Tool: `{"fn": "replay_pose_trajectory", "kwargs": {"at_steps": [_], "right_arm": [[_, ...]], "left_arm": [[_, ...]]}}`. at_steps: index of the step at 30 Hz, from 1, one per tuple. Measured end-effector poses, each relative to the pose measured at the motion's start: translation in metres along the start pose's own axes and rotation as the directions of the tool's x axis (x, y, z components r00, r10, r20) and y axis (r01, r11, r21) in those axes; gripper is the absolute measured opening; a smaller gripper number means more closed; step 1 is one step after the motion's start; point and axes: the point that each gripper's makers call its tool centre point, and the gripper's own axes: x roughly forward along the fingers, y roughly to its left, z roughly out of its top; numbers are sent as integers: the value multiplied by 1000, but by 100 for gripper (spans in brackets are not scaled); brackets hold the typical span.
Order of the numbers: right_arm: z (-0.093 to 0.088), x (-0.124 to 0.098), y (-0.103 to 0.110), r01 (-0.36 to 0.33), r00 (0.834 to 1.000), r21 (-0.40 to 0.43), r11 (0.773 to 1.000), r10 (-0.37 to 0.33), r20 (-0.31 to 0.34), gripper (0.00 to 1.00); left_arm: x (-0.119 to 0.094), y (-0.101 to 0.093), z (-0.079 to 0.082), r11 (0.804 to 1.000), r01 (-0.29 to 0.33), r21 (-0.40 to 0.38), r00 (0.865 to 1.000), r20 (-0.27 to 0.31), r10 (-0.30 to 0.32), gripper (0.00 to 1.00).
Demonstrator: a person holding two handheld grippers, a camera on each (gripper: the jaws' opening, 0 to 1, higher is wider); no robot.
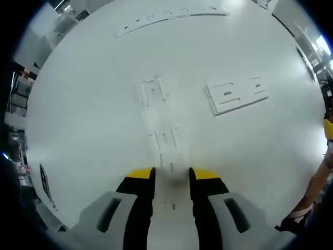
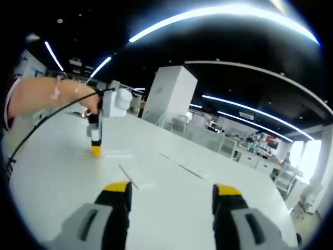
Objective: Locate the socket holder cover, grip the socket holder cover, clip it into the socket holder slot.
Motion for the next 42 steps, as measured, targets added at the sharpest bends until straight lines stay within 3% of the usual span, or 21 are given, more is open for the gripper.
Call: {"fn": "replay_pose_trajectory", "kwargs": {"at_steps": [12,25,34,42], "right_arm": [[5,-1,8,-5,1000,0,1000,5,2,63],[7,-1,4,-6,1000,0,1000,6,4,63],[7,-1,2,-7,1000,-1,1000,7,4,63],[4,0,4,-10,1000,-9,1000,10,-5,63]], "left_arm": [[-1,4,1,1000,-5,-14,1000,11,5,27],[-2,5,7,994,-10,-107,1000,16,11,27],[0,8,12,985,32,-169,999,23,-29,27],[1,4,11,984,45,-173,999,33,-40,27]]}}
